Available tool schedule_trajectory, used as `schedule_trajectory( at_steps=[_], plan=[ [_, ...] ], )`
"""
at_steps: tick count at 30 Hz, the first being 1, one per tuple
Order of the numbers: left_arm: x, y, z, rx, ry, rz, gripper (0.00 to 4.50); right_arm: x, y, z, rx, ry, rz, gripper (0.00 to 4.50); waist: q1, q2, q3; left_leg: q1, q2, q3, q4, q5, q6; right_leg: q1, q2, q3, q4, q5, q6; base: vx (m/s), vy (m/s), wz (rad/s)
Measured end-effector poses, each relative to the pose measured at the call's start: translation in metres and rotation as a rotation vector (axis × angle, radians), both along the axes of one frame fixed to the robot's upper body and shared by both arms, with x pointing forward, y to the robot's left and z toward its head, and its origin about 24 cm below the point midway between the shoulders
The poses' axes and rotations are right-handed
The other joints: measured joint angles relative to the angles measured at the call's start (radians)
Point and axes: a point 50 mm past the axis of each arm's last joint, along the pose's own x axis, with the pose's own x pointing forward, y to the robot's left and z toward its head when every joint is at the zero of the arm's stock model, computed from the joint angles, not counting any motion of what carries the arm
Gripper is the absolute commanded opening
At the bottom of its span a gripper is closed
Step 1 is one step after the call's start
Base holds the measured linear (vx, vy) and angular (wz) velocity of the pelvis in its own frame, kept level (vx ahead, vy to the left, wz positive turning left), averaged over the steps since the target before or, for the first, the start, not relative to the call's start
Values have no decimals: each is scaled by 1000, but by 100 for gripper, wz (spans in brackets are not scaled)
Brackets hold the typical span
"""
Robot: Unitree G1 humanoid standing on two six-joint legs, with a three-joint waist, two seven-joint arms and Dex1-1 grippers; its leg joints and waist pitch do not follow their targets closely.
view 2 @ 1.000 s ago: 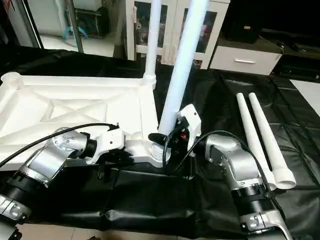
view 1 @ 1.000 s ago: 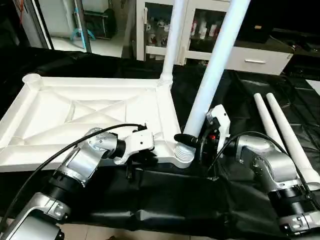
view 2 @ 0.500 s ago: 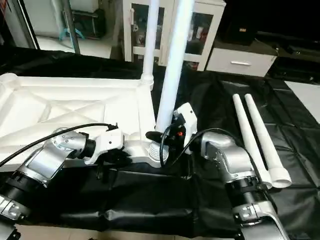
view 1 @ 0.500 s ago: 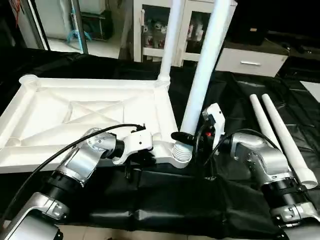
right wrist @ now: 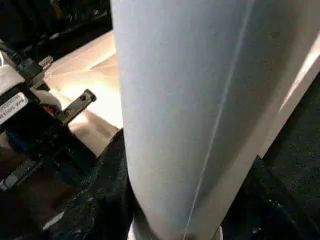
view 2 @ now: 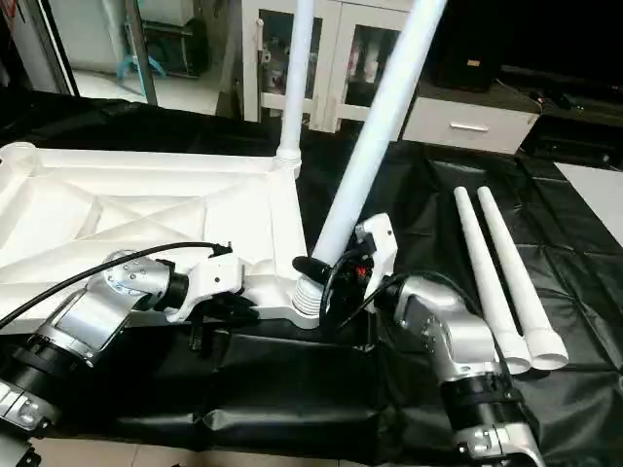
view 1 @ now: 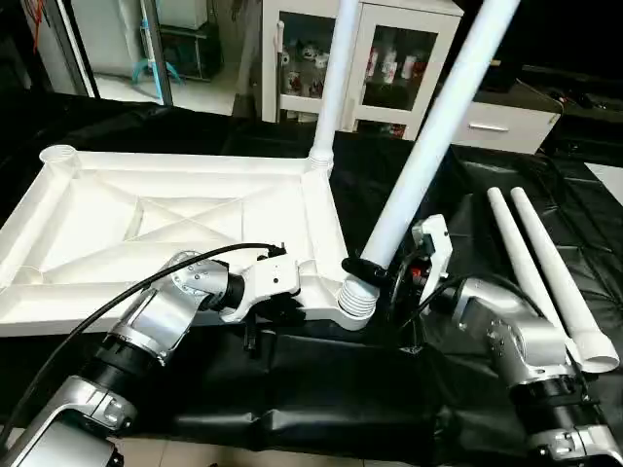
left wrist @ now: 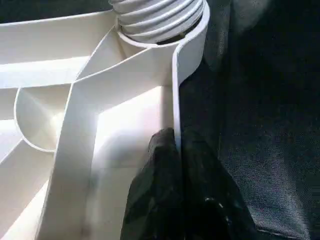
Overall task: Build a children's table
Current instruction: Insert table leg to table base
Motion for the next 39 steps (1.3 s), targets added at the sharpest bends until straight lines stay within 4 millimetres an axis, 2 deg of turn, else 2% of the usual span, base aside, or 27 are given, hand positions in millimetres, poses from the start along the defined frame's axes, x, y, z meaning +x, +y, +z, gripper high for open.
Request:
schedule_trajectory(
  at_steps=[7, 17, 22, 25, 29, 39],
  plan=[
    [0, -1, 0, -2, -3, 0, 0, -19, 2, -8, 26, -78, -108, 186, 1, 0, -3, 0, 0, 0, -2, 0, 0, 1, 0, 0, -1, -2, 3, 0, 0, 0],
    [0, -2, -1, -5, -1, -1, 0, -29, 5, -12, 8, -129, -142, 186, 1, 1, -3, 1, -1, 0, -4, 0, 0, 1, 0, 0, -3, -4, 6, 0, 0, 0],
    [-1, -1, -1, -5, 3, 0, 0, -31, 8, -11, -57, -166, -103, 186, 1, 0, -5, 0, -1, 0, -7, 0, 0, 3, 0, 0, -4, -4, 6, 0, 0, 0],
    [-2, 0, -3, 0, 7, 5, 0, -31, 10, -8, -155, -202, -24, 186, 0, -3, -7, 3, -1, 0, -7, 0, 0, 6, 0, 0, -5, -5, 7, 0, 0, 0],
    [-4, -2, -7, 8, 17, 0, 0, -28, 13, -7, -243, -215, 59, 186, -2, -8, -9, 17, -2, 0, -14, 0, 0, 18, 0, -1, -15, -5, 8, 0, 0, 0],
    [-4, 0, -8, 14, 17, 11, 0, -25, 14, -10, -238, -198, 58, 185, -11, -17, -16, 18, -2, -1, -15, 0, 0, 18, 0, -1, -19, -5, 9, 0, 0, 0]
  ],
)
